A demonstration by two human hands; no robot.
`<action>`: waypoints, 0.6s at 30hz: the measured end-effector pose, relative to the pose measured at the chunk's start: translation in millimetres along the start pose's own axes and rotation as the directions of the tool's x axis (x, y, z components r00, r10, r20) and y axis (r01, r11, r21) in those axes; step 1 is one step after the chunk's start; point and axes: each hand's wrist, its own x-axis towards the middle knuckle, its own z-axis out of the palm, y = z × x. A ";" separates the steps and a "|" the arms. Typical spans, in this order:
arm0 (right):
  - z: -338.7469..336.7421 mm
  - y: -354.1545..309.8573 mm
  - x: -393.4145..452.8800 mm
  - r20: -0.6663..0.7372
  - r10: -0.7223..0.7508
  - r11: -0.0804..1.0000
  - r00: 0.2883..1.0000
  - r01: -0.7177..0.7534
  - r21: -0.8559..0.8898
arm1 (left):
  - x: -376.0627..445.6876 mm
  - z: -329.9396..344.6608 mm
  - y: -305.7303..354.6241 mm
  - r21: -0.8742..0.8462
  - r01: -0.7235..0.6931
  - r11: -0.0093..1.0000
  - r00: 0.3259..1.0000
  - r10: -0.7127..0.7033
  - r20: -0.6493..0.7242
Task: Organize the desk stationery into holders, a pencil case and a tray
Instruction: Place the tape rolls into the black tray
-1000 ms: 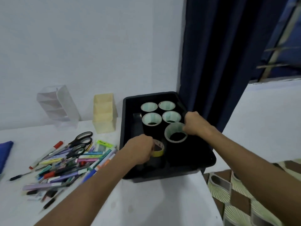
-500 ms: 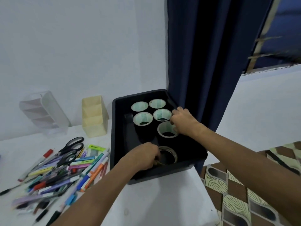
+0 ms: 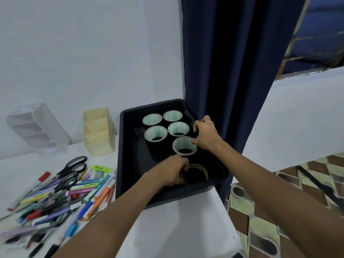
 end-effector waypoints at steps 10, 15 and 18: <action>2.4 1.7 3.1 -0.028 0.017 0.999 0.999 -0.016 0.039 | -0.2 1.5 -4.6 0.032 0.069 0.997 0.997 -0.070 0.045; 2.9 2.8 2.5 -0.054 -0.005 0.999 0.999 0.008 0.046 | -5.6 -3.4 -13.5 0.023 0.164 0.986 0.986 -0.165 0.035; 2.2 3.2 0.7 -0.067 0.005 0.993 0.998 0.003 0.117 | -19.8 -12.6 -22.6 0.086 0.302 0.949 0.938 -0.280 -0.202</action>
